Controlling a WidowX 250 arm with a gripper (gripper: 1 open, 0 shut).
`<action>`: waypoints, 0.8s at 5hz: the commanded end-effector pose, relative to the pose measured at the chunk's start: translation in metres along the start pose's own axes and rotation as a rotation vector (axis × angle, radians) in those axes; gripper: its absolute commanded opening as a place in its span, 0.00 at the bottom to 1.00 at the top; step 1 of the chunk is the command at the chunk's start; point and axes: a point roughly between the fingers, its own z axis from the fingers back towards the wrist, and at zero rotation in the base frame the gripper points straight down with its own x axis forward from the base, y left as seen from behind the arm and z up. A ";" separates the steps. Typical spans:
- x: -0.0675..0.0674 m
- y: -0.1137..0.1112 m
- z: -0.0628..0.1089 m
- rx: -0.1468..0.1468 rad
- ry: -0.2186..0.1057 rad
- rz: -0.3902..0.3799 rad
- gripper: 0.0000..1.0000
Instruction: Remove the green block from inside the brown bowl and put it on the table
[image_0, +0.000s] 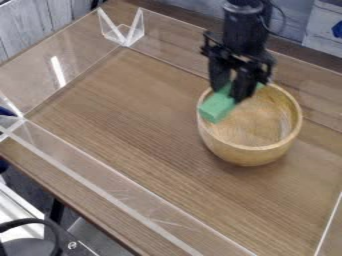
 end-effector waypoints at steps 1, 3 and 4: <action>-0.008 0.037 0.026 0.024 -0.064 0.076 0.00; -0.027 0.076 0.010 0.055 -0.029 0.159 0.00; -0.033 0.093 -0.006 0.068 0.003 0.189 0.00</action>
